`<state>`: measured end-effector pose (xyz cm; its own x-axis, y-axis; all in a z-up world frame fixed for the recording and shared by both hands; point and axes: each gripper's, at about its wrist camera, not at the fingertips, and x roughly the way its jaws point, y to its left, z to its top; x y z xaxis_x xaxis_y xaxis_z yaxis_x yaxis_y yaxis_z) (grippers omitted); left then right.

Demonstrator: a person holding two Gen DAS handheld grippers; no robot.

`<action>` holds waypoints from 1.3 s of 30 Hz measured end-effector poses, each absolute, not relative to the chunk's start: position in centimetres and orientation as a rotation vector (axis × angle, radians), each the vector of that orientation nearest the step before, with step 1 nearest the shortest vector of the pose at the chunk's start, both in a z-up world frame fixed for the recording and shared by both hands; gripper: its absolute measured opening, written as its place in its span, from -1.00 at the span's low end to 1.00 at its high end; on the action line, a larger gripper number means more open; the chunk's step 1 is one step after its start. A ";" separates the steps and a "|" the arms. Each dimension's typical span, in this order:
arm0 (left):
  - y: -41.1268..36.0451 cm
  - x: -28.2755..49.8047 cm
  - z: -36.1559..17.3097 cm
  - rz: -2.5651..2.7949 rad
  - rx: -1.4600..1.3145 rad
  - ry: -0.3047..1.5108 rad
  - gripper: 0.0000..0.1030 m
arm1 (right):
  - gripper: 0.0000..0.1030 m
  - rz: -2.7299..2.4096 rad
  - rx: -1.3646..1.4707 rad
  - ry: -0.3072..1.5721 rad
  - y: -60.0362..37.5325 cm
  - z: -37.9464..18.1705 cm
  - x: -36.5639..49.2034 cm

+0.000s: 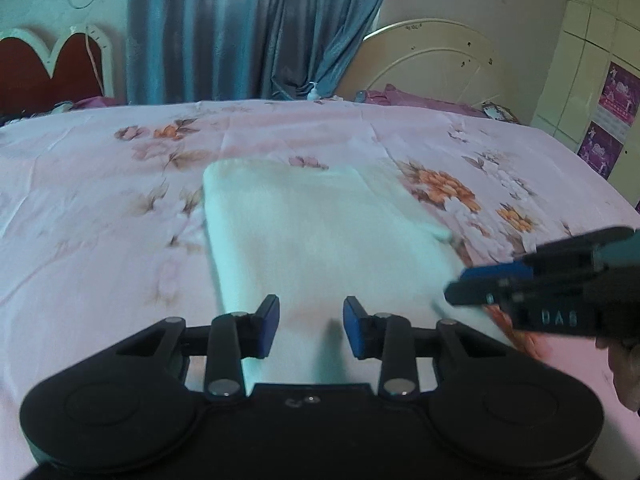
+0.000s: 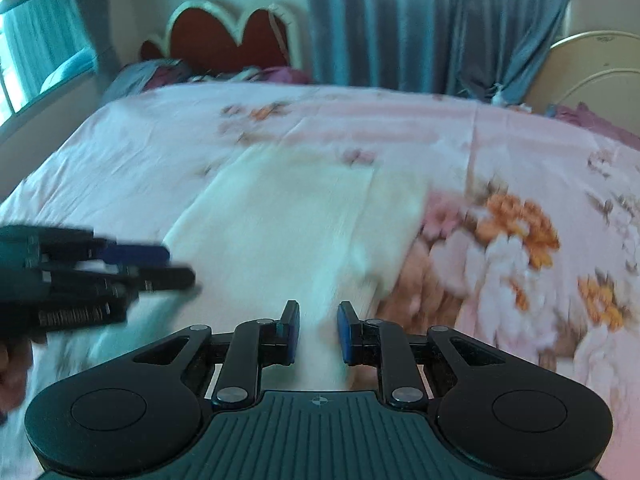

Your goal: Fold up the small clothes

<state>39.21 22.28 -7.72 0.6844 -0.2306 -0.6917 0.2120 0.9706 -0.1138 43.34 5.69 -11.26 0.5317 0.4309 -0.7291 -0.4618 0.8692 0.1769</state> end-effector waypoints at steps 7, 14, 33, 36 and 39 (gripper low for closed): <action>21.4 35.4 -9.4 -0.201 -0.002 0.836 -0.35 | -0.63 0.518 -0.024 0.902 4.3 -13.5 41.4; 20.5 31.5 -6.7 -0.152 -0.028 0.785 -0.35 | -0.63 0.506 0.013 0.818 1.1 -10.0 36.8; 13.8 16.9 1.1 -0.013 -0.030 0.558 0.99 | 1.00 0.369 0.017 0.636 -4.9 -2.7 22.8; 13.2 15.0 1.4 0.009 -0.020 0.559 0.99 | 1.00 0.359 0.006 0.634 -5.3 -2.2 20.7; 12.9 13.0 1.9 0.012 -0.009 0.544 0.99 | 1.00 0.351 0.011 0.632 -5.7 -1.6 18.6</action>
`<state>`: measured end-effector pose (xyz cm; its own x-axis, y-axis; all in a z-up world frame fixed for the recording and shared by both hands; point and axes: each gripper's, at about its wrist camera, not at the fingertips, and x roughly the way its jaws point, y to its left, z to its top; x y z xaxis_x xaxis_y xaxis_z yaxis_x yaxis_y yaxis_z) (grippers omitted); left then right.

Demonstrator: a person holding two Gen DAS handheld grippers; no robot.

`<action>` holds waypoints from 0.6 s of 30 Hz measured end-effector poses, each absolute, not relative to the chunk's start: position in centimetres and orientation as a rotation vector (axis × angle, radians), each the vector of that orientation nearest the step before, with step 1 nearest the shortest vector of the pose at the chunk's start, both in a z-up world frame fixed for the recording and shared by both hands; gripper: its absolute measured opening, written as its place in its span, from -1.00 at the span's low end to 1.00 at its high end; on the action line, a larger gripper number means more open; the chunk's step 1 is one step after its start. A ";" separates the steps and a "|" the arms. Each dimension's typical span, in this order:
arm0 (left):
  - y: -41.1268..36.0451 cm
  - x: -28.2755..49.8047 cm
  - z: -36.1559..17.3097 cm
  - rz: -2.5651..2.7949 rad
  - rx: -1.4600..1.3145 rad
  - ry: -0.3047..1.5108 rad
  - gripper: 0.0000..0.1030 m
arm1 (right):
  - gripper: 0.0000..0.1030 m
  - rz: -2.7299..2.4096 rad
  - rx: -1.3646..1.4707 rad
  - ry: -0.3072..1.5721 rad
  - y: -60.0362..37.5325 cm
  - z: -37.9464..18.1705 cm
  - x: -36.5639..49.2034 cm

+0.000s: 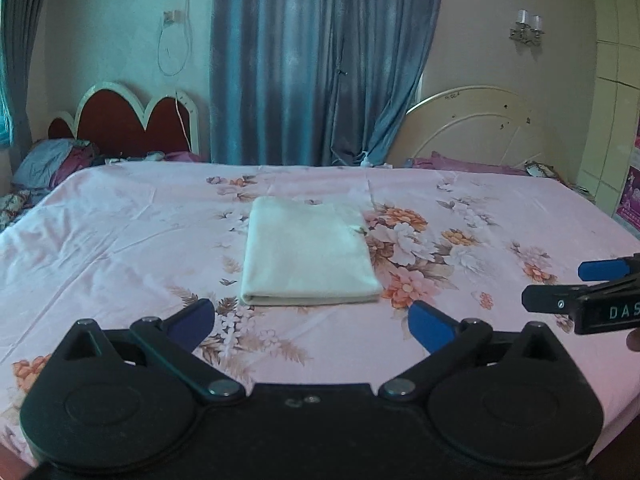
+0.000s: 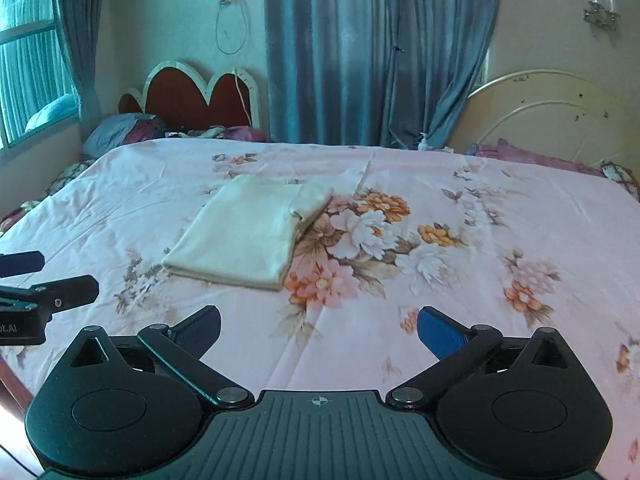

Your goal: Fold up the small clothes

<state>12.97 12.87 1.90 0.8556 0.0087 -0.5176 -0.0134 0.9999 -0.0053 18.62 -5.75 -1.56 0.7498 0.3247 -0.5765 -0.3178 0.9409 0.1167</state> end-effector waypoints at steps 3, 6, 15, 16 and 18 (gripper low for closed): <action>12.6 11.3 2.6 -0.004 -0.010 0.551 0.99 | 1.00 0.345 0.003 0.621 -6.0 -0.8 16.4; 12.4 10.1 3.3 -0.009 -0.048 0.555 0.99 | 1.00 0.329 -0.011 0.597 -6.2 0.1 14.5; 11.1 6.6 5.2 -0.030 -0.060 0.493 0.99 | 1.00 0.315 0.004 0.537 -7.1 2.4 9.9; 10.9 6.4 5.3 -0.030 -0.056 0.490 0.99 | 1.00 0.316 0.008 0.535 -7.3 2.5 9.5; 10.6 5.9 5.5 -0.028 -0.051 0.486 0.99 | 1.00 0.316 0.011 0.534 -7.5 2.5 9.0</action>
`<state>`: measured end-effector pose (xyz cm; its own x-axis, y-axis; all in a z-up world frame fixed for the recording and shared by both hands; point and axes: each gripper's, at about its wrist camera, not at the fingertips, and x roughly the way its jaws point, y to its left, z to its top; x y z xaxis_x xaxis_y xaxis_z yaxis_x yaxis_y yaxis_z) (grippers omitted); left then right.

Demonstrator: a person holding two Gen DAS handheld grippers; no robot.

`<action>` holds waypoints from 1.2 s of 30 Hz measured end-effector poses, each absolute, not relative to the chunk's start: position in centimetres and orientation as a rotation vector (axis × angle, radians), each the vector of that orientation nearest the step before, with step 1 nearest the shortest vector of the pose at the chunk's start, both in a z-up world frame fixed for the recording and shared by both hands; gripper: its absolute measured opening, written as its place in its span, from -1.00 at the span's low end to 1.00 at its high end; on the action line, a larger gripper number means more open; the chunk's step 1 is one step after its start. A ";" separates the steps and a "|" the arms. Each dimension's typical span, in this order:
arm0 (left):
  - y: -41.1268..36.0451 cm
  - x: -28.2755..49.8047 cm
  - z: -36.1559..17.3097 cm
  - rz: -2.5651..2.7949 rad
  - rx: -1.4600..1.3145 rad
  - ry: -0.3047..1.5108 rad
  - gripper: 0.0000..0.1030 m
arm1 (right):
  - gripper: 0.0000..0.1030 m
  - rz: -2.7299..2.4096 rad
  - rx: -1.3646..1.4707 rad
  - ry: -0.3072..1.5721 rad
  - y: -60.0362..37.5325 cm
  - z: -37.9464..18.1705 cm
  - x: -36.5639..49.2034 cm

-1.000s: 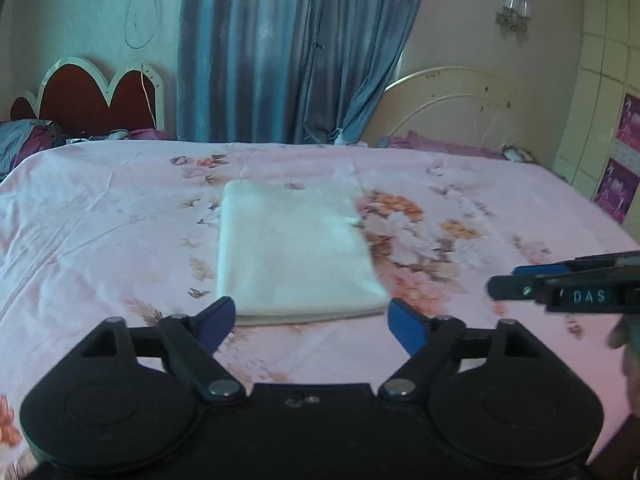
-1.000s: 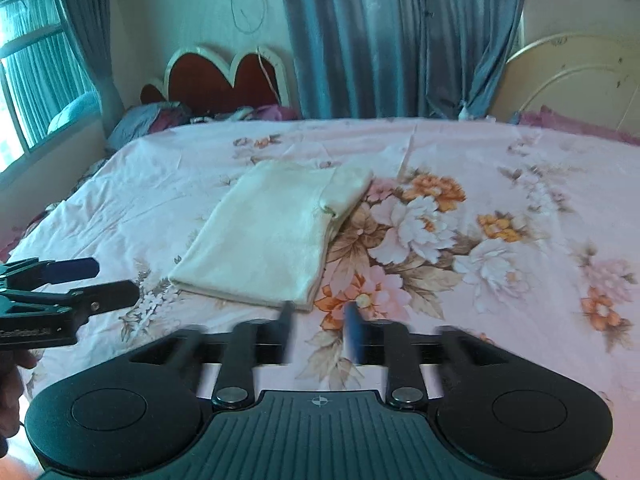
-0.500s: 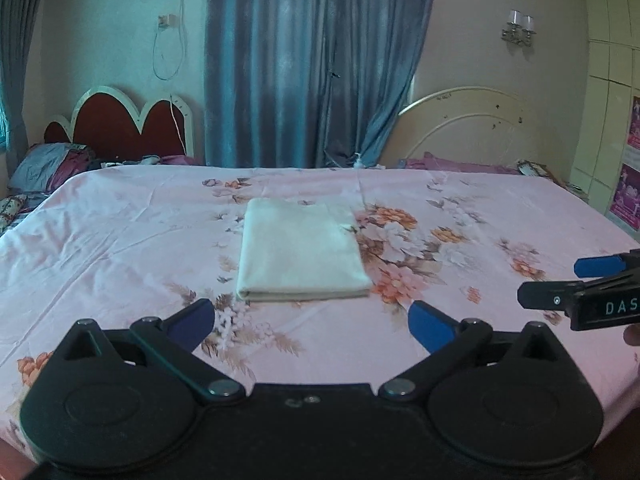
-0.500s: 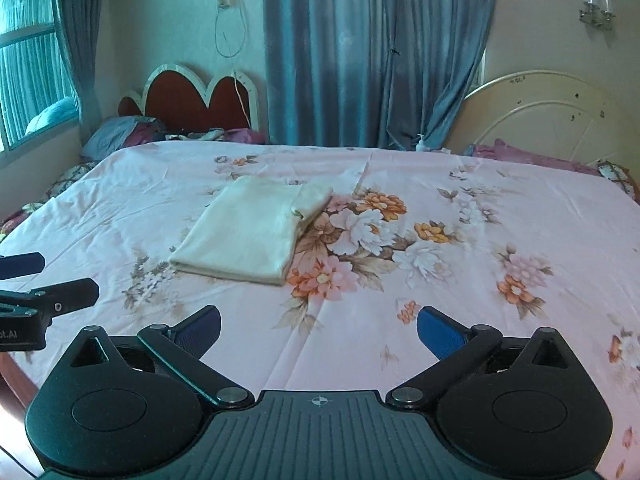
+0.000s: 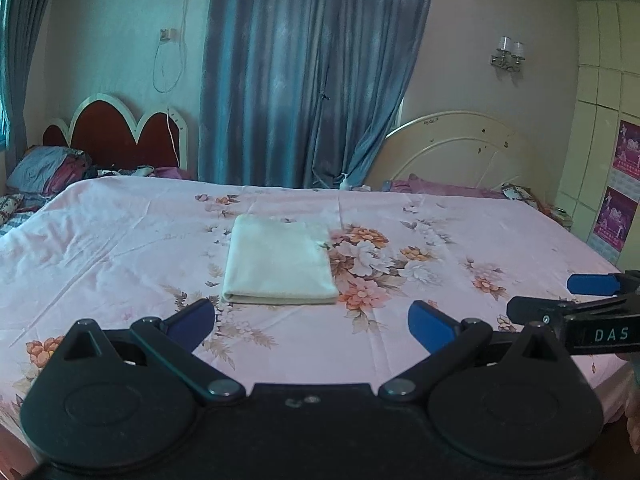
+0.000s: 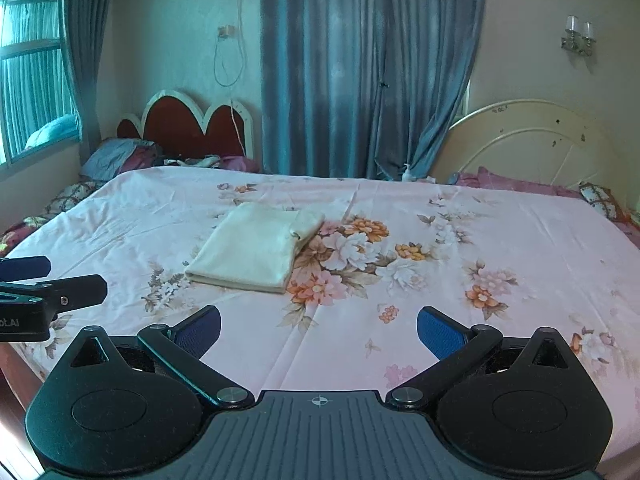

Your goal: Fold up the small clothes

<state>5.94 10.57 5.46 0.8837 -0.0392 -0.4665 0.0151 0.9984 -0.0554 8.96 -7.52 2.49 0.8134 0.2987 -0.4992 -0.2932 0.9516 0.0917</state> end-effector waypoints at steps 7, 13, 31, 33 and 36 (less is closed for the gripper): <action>10.2 5.4 5.6 -0.029 -0.044 0.477 0.99 | 1.00 0.310 0.016 0.525 -8.1 2.9 8.2; 9.8 5.1 5.6 -0.030 -0.038 0.475 0.99 | 1.00 0.316 0.019 0.516 -8.5 3.3 8.3; 9.3 5.1 6.0 -0.029 -0.032 0.470 0.99 | 1.00 0.310 0.021 0.517 -8.8 3.5 8.4; 9.4 5.1 6.0 -0.029 -0.032 0.470 0.99 | 1.00 0.313 0.019 0.517 -8.9 3.5 8.4; 9.4 5.2 6.1 -0.030 -0.032 0.469 0.99 | 1.00 0.311 0.021 0.518 -8.8 3.5 8.4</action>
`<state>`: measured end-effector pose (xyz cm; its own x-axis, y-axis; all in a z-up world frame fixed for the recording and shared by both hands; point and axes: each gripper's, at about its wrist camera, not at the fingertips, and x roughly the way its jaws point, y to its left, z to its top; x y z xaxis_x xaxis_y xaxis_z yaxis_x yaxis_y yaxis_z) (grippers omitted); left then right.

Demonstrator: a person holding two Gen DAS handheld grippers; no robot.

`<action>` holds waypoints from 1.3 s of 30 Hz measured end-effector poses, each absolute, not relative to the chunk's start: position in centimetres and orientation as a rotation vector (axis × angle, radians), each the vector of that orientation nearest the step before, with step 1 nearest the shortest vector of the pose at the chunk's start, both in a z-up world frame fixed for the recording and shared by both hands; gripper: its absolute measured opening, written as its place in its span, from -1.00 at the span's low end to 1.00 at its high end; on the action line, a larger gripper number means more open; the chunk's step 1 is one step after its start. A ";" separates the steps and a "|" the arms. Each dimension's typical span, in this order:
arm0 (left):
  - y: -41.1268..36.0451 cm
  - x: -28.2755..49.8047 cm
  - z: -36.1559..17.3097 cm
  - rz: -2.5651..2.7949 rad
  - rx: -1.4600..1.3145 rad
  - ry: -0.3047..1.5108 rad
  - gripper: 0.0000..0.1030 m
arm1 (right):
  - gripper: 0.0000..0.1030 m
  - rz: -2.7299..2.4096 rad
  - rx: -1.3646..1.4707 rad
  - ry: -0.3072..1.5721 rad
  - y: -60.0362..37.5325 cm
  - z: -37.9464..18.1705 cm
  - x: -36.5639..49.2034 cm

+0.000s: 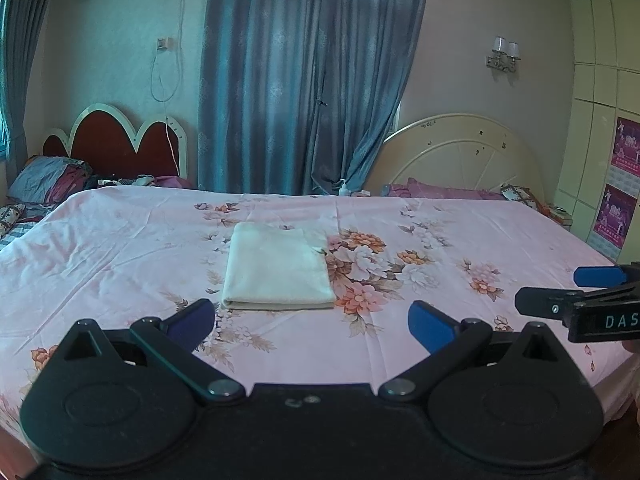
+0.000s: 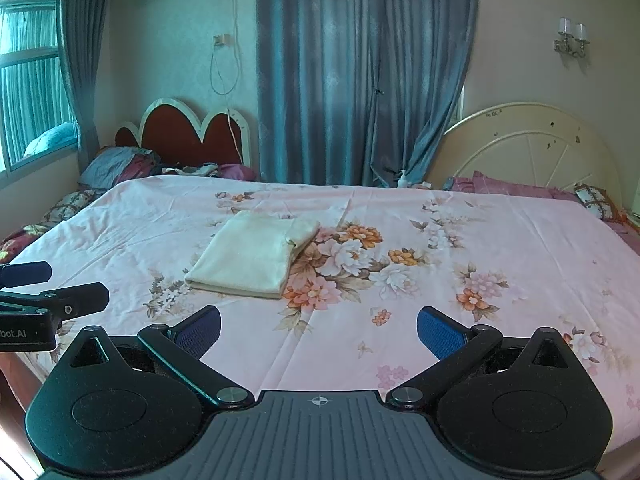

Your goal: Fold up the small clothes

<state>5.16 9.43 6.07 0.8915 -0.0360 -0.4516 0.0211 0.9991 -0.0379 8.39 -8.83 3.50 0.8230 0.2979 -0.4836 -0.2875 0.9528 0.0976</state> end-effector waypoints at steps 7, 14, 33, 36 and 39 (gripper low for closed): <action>9.5 5.2 6.1 -0.029 -0.033 0.467 0.99 | 1.00 0.312 0.013 0.516 -8.6 3.5 8.4; 9.5 5.3 6.1 -0.030 -0.034 0.466 0.99 | 1.00 0.308 0.014 0.515 -8.7 3.6 8.5; 9.6 5.5 6.3 -0.031 -0.029 0.462 0.99 | 1.00 0.312 0.017 0.509 -8.6 3.7 8.3; 9.7 5.6 6.4 -0.031 -0.028 0.462 0.99 | 1.00 0.313 0.015 0.510 -8.5 3.8 8.3; 9.7 5.7 6.4 -0.033 -0.030 0.462 0.99 | 1.00 0.310 0.013 0.509 -8.5 3.8 8.3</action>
